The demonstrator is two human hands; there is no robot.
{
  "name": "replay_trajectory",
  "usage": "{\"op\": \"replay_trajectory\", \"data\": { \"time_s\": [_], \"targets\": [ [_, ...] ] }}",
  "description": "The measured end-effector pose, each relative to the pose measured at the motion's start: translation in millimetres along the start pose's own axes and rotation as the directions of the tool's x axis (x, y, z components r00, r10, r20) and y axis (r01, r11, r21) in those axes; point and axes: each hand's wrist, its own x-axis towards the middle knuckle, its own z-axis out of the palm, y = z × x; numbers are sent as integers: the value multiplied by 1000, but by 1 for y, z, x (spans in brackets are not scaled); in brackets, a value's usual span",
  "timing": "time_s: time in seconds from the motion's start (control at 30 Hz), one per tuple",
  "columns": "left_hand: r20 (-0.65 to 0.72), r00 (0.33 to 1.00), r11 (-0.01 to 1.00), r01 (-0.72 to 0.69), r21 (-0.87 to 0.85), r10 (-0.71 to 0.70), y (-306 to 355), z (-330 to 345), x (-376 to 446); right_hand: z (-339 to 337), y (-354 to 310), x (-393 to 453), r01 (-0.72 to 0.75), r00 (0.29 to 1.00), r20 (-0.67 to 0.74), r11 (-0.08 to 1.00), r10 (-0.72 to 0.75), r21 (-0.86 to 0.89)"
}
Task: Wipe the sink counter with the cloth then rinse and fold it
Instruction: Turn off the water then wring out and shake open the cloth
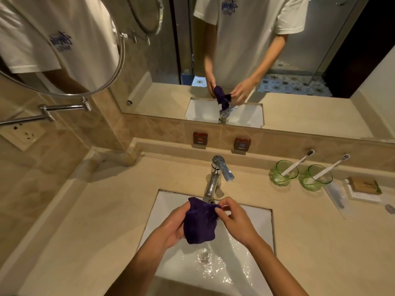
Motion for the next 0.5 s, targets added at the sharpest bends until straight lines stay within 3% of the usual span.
{"op": "replay_trajectory", "data": {
  "time_s": [0.2,0.5],
  "targets": [
    [-26,999,998,-31,58,32,7,-9,-17,-12,-34,-14,111,994,-31,991,-109,69],
    [46,975,941,-223,255,218,8,-45,-34,3,-103,-21,292,944,-120,949,-306,-119]
  ]
}}
